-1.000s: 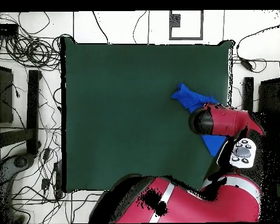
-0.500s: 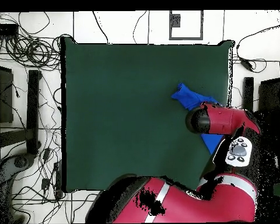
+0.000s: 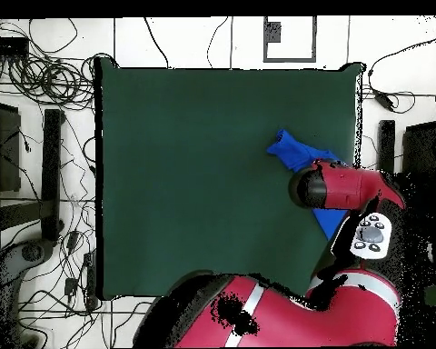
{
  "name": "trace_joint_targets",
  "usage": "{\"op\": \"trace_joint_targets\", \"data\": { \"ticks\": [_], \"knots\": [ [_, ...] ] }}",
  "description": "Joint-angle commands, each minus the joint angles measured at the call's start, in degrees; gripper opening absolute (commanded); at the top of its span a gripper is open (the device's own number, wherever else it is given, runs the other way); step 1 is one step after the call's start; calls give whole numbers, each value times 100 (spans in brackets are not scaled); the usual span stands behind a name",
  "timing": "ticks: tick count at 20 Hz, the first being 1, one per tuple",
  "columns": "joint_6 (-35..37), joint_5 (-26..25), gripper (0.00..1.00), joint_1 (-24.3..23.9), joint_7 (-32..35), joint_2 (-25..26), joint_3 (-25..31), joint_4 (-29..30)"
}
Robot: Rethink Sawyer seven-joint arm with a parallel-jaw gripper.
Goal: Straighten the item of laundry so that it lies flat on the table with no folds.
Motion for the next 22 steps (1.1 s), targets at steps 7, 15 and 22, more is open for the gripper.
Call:
{"op": "trace_joint_targets", "data": {
  "ticks": [7, 15, 22],
  "knots": [
    [20, 109, 100, 231, 596, 654, 608, 271],
    [-66, 114, 100, 214, 598, 746, 600, 184],
    [-109, 125, 100, 208, 588, 753, 593, 195]
  ]
}}
